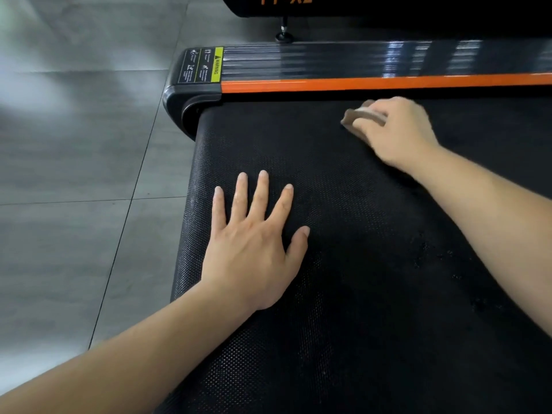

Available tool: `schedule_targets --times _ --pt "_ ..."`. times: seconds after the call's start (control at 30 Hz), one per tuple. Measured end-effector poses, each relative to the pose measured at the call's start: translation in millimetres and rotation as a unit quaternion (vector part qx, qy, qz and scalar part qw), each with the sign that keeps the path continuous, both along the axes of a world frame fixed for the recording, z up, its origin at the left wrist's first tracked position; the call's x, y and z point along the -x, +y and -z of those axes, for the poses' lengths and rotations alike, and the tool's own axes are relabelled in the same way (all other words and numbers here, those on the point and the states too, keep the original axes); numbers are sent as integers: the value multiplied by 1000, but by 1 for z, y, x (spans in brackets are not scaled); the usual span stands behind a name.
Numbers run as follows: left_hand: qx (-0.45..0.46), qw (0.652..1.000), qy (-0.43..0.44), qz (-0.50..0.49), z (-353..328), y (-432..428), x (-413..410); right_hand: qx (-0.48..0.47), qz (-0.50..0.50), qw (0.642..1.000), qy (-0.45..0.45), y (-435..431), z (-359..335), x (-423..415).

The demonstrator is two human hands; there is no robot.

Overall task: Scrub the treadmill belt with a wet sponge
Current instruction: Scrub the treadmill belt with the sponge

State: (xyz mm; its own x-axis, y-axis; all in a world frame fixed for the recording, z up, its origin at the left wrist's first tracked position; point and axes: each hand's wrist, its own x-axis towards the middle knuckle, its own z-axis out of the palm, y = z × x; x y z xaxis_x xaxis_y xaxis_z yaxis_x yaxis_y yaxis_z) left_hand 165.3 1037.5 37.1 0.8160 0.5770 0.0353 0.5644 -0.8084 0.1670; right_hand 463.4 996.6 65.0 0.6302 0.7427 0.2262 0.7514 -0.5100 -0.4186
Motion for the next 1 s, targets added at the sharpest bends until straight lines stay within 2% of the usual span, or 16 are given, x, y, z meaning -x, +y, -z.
schedule_targets --times 0.07,0.1,0.13,0.23,0.27,0.43,0.6,0.63,0.77,0.8,0.87,0.93,1.0 --pt "-1 1000 4 -1 -1 1 0 13 -85 996 8 -12 -1 13" --pt "-2 1000 5 -3 -1 1 0 21 -92 995 0 -14 -3 11" --pt "-4 1000 5 -4 -1 0 0 19 -69 997 -12 -12 -4 3" --pt "-4 1000 6 -5 0 -1 -1 -11 89 996 -11 0 -9 -24" --pt "-3 1000 5 -5 0 0 -1 -16 108 994 -17 1 -6 -24" --pt "-8 1000 13 -8 0 0 -1 13 -53 998 19 -16 -4 -7" --pt "-7 1000 11 -11 0 0 -1 -7 66 998 1 -13 -8 -16" --pt "-7 1000 12 -12 0 0 -1 -7 51 999 -4 -16 -4 -8" --pt "-5 1000 14 -12 0 0 -1 15 -111 994 9 -54 4 26" --pt "-6 1000 13 -13 0 0 -1 16 -120 993 5 -60 3 27" --pt "-7 1000 13 -15 0 0 -2 3 -75 997 -7 -54 0 14" --pt "-6 1000 15 -16 0 -1 -2 -13 14 1000 -4 -44 -4 7" --pt "-6 1000 15 -17 0 -1 -2 -16 27 999 -17 -41 1 20"
